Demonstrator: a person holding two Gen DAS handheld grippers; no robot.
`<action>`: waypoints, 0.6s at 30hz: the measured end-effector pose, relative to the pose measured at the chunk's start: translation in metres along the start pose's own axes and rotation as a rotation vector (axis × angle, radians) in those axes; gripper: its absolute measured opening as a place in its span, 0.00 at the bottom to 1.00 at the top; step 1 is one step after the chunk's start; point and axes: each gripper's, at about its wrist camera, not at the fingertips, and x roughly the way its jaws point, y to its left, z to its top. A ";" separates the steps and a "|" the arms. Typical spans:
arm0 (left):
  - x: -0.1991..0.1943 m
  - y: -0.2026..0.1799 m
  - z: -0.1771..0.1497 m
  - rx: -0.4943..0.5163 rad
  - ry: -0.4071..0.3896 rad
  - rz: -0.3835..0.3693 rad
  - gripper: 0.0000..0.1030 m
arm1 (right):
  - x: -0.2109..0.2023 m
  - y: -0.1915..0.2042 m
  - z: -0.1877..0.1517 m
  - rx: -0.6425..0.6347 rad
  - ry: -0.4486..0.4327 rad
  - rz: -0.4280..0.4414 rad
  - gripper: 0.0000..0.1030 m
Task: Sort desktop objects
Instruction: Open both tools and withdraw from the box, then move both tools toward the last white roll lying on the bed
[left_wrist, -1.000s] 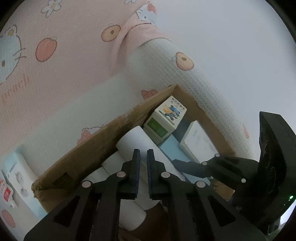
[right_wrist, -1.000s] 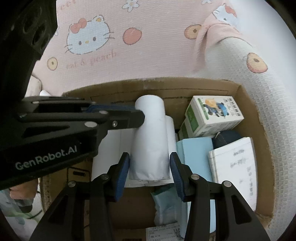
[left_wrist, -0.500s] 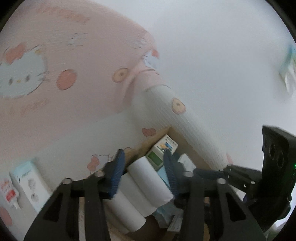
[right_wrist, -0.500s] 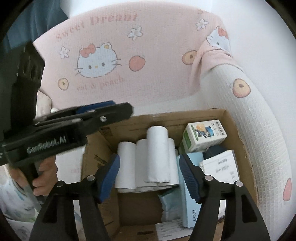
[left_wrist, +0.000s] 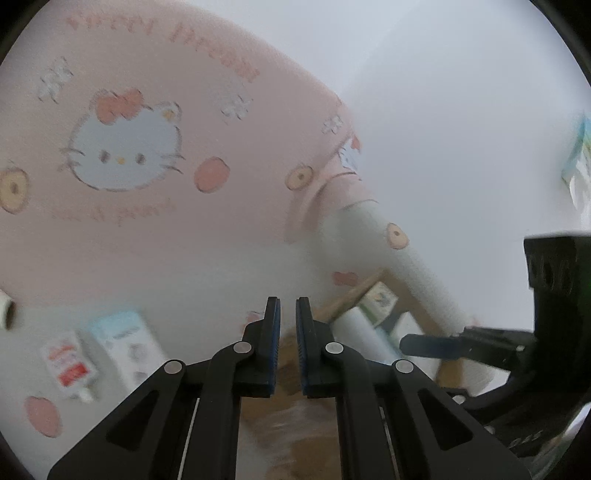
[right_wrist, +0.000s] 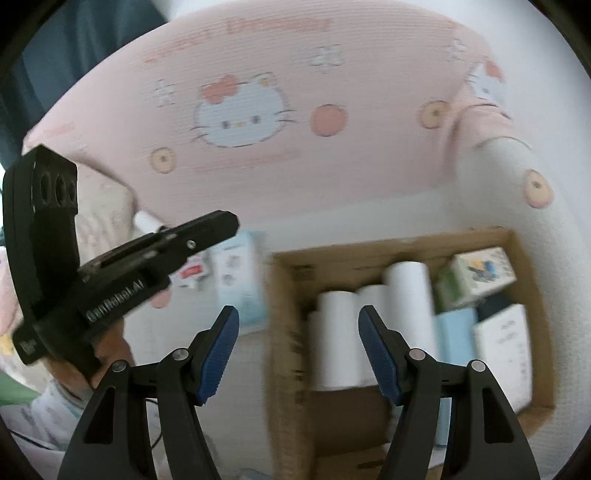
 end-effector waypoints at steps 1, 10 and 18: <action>-0.007 0.005 -0.002 0.020 -0.015 0.026 0.09 | 0.003 0.009 0.002 -0.011 0.000 0.004 0.63; -0.059 0.075 -0.018 -0.007 -0.028 0.157 0.09 | 0.036 0.087 0.010 -0.160 0.000 0.025 0.63; -0.117 0.159 -0.015 -0.051 -0.032 0.380 0.09 | 0.095 0.148 0.010 -0.257 0.094 0.122 0.63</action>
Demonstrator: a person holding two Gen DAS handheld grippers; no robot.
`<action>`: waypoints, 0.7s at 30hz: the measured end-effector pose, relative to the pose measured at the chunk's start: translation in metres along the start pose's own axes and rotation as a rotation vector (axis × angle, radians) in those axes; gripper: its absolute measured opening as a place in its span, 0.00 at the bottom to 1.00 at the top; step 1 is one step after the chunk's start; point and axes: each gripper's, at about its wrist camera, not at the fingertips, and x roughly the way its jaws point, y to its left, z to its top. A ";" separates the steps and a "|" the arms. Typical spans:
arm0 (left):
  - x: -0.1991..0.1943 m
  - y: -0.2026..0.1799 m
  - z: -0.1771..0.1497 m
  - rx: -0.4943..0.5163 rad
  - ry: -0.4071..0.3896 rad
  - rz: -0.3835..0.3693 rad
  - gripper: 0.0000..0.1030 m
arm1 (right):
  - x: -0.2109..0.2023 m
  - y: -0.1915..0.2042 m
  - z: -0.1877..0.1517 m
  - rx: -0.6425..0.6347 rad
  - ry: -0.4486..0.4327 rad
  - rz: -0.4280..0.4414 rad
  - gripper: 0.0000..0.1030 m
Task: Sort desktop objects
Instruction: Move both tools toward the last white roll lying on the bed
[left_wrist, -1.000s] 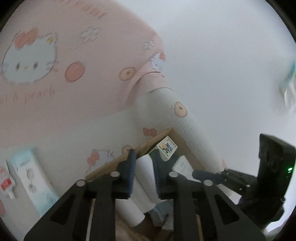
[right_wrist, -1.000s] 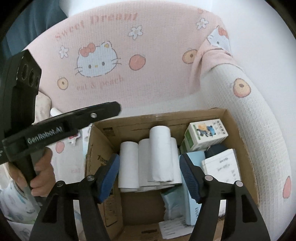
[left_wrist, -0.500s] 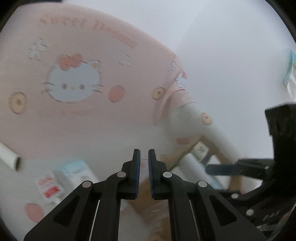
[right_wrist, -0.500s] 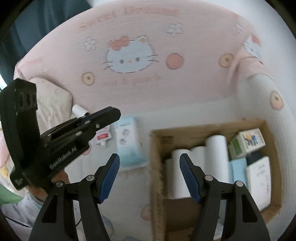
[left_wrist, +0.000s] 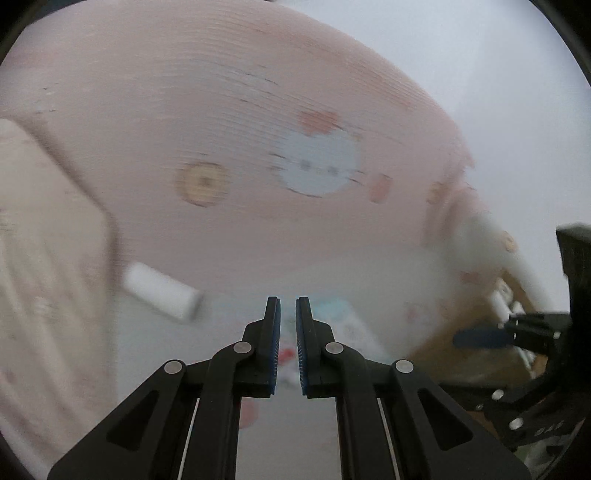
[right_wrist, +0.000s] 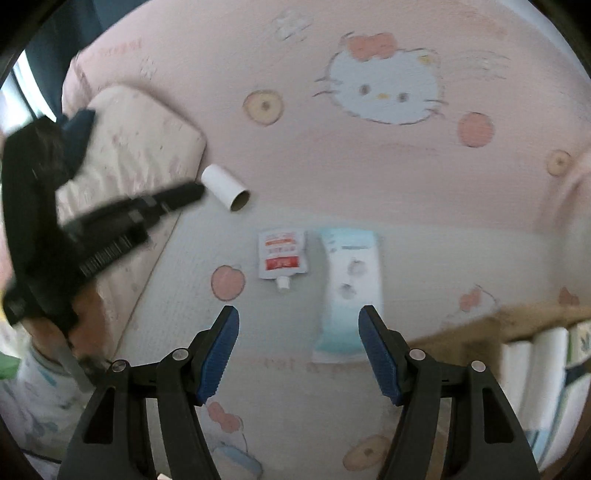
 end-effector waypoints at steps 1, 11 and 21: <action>-0.003 0.011 0.002 -0.020 -0.003 0.019 0.09 | 0.008 0.005 0.003 -0.004 0.008 0.002 0.63; 0.003 0.066 0.005 -0.063 0.009 0.177 0.09 | 0.087 0.023 0.016 -0.034 -0.156 0.032 0.63; 0.043 0.083 0.009 -0.068 0.103 0.240 0.33 | 0.142 0.021 0.042 -0.023 -0.260 0.188 0.63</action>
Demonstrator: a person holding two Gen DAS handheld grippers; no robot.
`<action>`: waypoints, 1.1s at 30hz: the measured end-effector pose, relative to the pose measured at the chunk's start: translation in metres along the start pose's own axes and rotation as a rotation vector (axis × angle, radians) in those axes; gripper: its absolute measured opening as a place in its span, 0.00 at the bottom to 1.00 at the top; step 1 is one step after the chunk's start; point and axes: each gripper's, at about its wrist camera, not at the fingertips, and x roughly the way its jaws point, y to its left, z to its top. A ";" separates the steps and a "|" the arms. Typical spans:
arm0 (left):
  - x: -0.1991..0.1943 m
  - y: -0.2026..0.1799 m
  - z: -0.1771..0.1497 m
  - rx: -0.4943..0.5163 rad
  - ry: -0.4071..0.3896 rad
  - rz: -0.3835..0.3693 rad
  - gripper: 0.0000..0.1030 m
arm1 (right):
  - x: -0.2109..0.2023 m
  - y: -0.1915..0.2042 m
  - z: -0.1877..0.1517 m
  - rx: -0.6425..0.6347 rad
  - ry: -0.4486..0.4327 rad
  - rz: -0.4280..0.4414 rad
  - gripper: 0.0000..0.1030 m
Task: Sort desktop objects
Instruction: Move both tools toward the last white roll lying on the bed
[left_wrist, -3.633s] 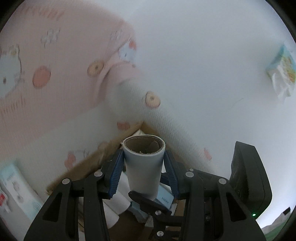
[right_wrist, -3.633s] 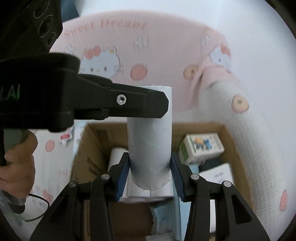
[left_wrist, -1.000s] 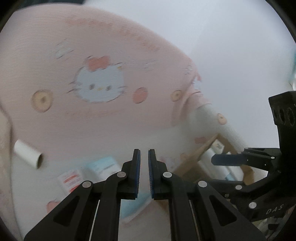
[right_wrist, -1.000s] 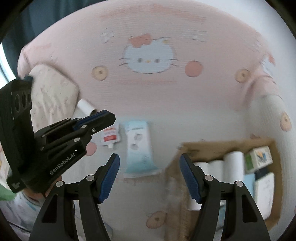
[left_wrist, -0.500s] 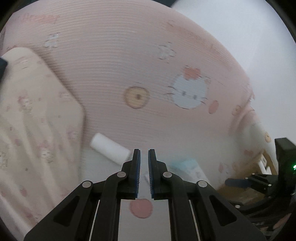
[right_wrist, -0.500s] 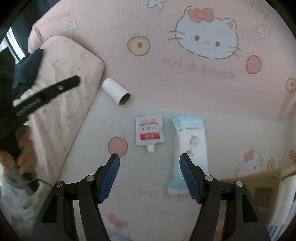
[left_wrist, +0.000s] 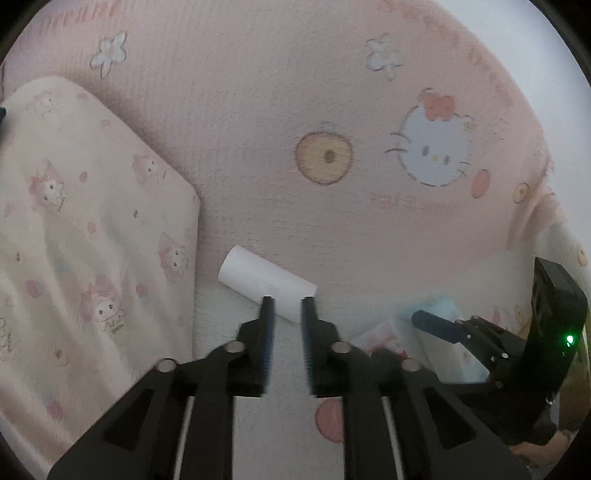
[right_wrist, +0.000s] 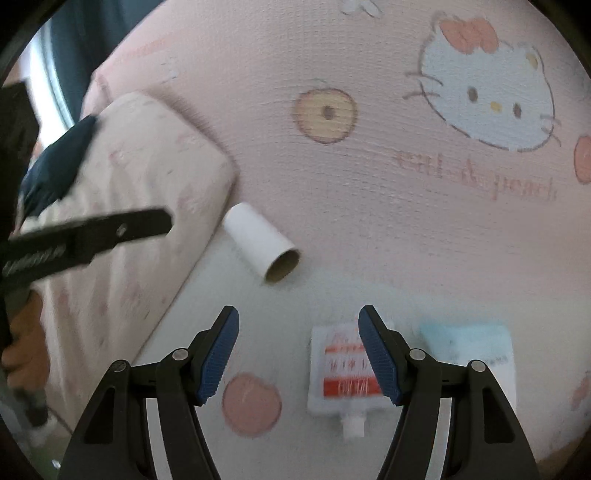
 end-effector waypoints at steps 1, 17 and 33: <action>0.003 0.002 0.003 -0.020 0.007 0.020 0.42 | 0.006 -0.004 0.005 0.018 -0.011 0.004 0.63; 0.057 0.058 0.030 -0.284 -0.006 -0.109 0.65 | 0.050 0.005 0.024 -0.193 0.048 -0.122 0.08; 0.108 0.083 0.034 -0.330 0.070 -0.095 0.38 | 0.053 -0.015 0.013 -0.174 0.101 -0.045 0.08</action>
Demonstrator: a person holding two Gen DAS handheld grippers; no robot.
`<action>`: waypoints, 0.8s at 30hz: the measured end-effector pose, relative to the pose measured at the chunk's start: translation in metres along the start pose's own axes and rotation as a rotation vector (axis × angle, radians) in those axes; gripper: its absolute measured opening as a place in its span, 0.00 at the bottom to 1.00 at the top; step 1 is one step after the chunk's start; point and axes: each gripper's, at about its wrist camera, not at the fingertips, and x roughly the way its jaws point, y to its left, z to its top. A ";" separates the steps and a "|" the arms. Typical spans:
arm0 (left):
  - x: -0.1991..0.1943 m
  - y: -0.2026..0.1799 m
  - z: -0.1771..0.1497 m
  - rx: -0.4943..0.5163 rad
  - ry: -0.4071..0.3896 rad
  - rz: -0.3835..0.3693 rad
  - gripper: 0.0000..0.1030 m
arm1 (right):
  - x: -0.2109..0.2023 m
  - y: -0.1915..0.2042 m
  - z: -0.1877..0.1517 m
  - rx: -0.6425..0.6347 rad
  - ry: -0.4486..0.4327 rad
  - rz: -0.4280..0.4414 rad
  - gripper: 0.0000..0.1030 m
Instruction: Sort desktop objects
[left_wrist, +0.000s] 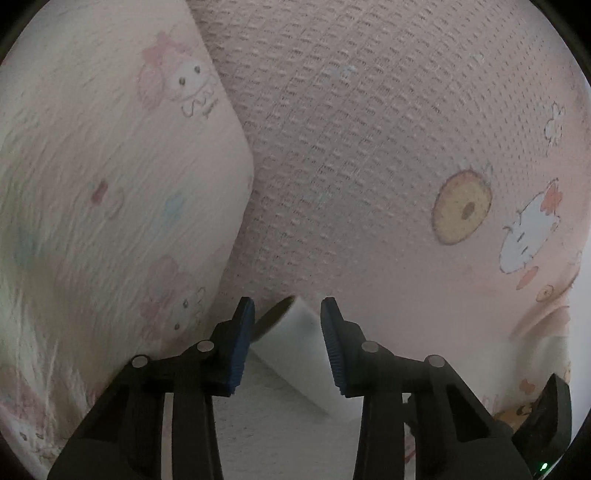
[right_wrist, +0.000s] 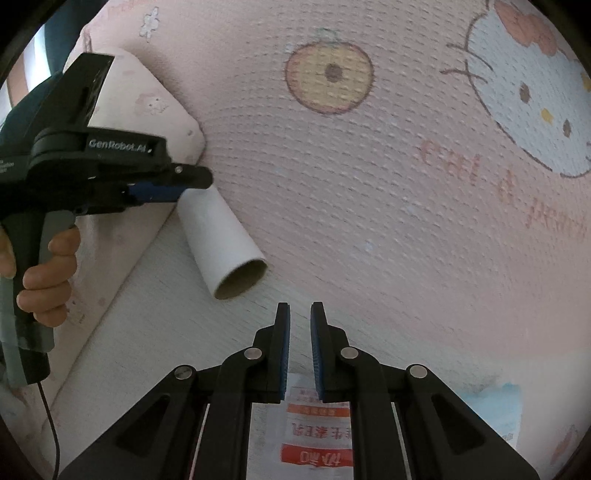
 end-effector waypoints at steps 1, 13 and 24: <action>0.000 -0.002 -0.002 0.018 0.001 0.007 0.37 | 0.001 -0.003 -0.001 0.010 0.004 0.010 0.09; -0.006 -0.032 -0.027 0.186 0.013 0.041 0.32 | -0.004 -0.036 -0.011 0.182 0.005 0.199 0.09; -0.007 -0.047 -0.054 0.167 0.049 -0.009 0.32 | 0.006 -0.025 -0.007 0.223 0.042 0.247 0.09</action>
